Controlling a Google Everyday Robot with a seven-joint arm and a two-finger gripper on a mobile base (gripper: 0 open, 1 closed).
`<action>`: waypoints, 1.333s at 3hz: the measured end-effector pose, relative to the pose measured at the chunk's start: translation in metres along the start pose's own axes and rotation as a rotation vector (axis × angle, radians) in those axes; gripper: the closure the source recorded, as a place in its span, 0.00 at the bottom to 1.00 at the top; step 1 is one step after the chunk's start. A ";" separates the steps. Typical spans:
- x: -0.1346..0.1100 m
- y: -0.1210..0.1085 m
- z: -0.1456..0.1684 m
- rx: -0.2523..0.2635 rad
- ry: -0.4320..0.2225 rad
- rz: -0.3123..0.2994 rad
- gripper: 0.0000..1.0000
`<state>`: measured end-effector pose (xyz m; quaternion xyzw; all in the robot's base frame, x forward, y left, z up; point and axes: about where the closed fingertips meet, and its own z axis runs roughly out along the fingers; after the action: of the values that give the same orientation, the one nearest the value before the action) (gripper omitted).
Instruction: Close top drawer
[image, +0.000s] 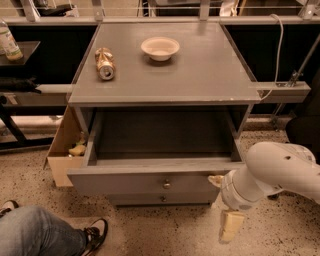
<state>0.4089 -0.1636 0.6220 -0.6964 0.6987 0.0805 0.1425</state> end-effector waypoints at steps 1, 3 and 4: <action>0.000 0.000 0.000 0.000 0.000 0.000 0.15; -0.010 -0.051 -0.005 0.068 0.031 -0.035 0.58; -0.017 -0.075 -0.005 0.092 0.045 -0.038 0.81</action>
Offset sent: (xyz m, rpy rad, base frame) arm 0.0532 0.0060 0.0117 -0.0417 -0.0872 0.0019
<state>0.4832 -0.1505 0.6383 -0.7040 0.6912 0.0300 0.1603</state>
